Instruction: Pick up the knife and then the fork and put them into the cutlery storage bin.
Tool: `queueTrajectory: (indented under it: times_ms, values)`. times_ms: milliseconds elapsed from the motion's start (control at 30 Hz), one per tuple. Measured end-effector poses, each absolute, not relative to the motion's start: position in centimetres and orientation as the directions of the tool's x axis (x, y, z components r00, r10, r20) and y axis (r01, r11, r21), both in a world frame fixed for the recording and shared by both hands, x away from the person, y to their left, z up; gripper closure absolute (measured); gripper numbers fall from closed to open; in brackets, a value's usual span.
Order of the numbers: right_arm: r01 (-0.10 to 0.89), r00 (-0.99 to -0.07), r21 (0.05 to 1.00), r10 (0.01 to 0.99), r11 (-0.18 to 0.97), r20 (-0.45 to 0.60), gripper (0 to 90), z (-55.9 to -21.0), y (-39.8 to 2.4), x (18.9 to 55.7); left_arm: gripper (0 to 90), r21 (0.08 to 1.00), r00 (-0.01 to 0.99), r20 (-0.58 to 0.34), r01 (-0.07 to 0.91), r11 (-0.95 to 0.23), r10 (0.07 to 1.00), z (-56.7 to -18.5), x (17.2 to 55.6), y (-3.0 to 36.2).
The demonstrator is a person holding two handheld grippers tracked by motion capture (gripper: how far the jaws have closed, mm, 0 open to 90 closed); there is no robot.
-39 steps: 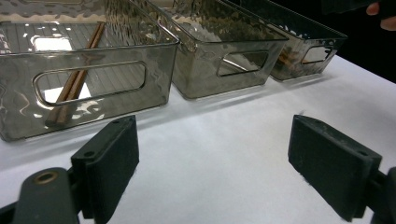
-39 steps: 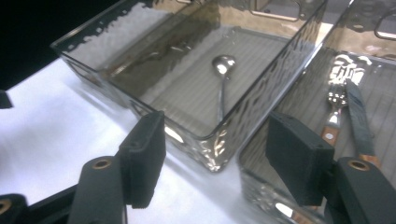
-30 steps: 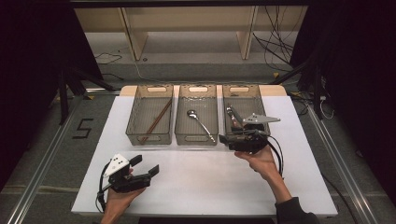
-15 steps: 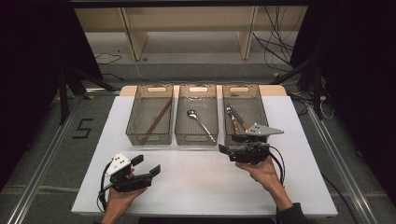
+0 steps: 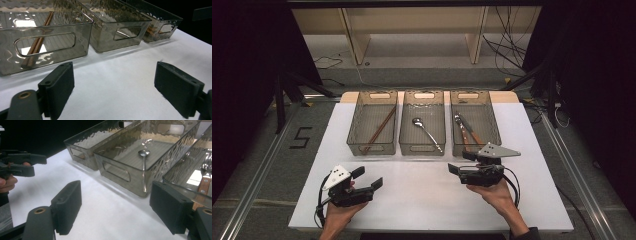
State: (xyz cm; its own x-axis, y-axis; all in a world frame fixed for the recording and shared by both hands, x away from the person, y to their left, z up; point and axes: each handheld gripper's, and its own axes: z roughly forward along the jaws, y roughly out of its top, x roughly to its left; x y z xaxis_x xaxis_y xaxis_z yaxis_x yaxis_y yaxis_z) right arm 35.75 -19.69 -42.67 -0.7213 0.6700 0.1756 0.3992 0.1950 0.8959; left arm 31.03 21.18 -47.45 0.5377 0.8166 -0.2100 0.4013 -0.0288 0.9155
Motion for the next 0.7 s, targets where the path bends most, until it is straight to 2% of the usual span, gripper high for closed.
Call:
queueTrajectory:
  times_ms: [700]
  values:
    - [0.370,-0.704,0.917,0.689,0.149,0.172,24.5,-45.1,-22.7,32.2,16.2,0.912,0.557,-0.208,0.407,-0.046,0.804,-47.5,31.0,21.0]
